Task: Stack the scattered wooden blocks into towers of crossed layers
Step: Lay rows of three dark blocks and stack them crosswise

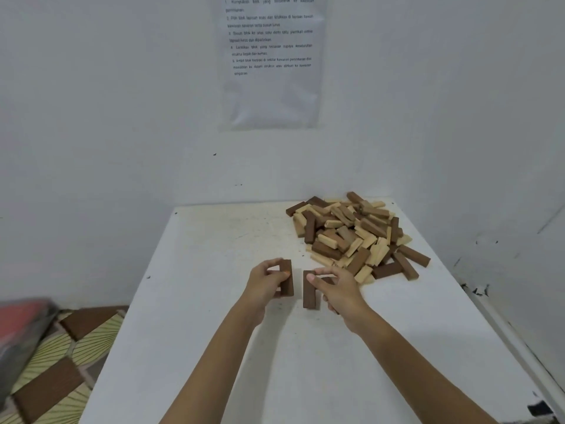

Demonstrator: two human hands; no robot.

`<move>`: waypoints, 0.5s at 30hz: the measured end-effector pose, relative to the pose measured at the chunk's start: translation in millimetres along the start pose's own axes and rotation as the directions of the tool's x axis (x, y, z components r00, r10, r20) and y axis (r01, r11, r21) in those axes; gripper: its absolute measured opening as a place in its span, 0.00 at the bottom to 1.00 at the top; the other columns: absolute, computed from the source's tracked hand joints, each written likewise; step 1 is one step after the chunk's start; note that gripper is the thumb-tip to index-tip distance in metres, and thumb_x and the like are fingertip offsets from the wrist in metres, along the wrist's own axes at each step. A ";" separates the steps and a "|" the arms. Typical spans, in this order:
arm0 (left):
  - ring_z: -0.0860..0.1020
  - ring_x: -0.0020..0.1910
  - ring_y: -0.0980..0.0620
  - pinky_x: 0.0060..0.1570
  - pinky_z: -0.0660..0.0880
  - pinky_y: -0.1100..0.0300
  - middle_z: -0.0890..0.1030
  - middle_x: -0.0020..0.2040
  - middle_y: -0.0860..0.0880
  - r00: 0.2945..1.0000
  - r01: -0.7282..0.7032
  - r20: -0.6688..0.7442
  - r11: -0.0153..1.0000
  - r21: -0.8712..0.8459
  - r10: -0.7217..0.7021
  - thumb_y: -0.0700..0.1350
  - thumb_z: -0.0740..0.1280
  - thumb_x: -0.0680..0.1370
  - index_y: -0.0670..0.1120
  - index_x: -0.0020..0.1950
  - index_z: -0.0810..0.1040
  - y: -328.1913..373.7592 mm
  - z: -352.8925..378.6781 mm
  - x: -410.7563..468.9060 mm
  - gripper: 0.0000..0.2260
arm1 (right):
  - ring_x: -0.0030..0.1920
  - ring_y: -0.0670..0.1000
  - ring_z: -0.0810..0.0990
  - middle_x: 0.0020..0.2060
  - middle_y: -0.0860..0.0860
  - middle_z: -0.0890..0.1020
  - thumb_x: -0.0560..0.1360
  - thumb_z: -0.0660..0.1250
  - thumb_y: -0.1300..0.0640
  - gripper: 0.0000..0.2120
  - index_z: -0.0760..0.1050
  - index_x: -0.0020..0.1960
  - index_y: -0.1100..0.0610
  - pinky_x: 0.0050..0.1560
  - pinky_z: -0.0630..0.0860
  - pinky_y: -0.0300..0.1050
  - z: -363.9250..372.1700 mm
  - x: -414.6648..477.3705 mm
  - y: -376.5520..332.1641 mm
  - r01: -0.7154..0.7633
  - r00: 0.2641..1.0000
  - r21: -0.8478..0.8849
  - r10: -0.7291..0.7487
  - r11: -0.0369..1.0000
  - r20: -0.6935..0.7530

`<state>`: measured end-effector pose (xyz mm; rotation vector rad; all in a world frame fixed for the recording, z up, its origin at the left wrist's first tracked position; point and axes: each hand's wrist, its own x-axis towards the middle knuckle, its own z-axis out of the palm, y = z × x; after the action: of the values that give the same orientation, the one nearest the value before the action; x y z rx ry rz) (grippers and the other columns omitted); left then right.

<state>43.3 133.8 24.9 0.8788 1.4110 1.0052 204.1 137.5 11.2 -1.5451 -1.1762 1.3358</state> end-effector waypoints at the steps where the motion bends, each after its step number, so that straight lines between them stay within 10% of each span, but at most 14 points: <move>1: 0.79 0.48 0.47 0.42 0.78 0.60 0.79 0.55 0.39 1.000 0.010 0.002 1.000 0.018 -0.010 0.36 0.63 0.80 0.45 0.64 0.74 -5.6 -2.3 -5.2 0.14 | 0.31 0.49 0.70 0.38 0.53 0.77 0.75 0.71 0.56 0.07 0.76 0.50 0.57 0.20 0.62 0.34 2.2 -4.2 2.8 -0.009 1.000 -0.002 0.009 1.000 0.007; 15: 0.76 0.47 0.52 0.40 0.71 0.68 0.78 0.50 0.46 0.992 -0.080 -0.071 0.944 0.321 0.108 0.37 0.65 0.79 0.42 0.66 0.74 -56.3 -12.2 -33.8 0.15 | 0.36 0.48 0.74 0.40 0.53 0.79 0.76 0.69 0.54 0.07 0.76 0.49 0.57 0.32 0.70 0.36 22.2 -35.6 21.0 0.078 0.997 -0.174 -0.075 0.982 0.024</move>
<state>35.9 81.2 -15.6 1.1588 1.6482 0.9093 184.5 97.0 -2.1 -1.5964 -1.3807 1.2247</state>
